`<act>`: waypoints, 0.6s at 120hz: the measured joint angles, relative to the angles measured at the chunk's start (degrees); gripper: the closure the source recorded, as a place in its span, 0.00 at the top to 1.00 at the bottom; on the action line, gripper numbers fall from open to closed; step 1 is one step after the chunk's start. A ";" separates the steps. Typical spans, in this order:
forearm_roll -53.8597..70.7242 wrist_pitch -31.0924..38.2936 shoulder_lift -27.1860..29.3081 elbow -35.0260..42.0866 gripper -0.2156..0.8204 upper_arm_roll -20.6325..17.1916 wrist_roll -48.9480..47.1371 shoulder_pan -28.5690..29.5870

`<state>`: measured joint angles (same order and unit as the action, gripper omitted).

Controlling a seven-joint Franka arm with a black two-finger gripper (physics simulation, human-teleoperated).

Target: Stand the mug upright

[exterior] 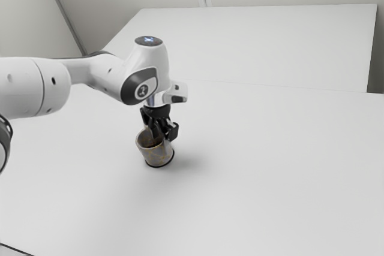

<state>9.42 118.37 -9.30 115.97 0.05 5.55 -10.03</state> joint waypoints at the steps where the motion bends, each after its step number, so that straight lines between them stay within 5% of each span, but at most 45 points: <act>1: 0.00 -0.09 0.03 -0.14 0.46 0.01 0.01 0.02; 32: -2.59 -4.88 0.78 -10.07 0.62 -0.07 0.42 0.35; 72: -5.85 -14.72 -0.17 -31.76 0.74 2.54 3.21 3.63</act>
<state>3.58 103.65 -9.48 84.21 2.59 8.76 -6.40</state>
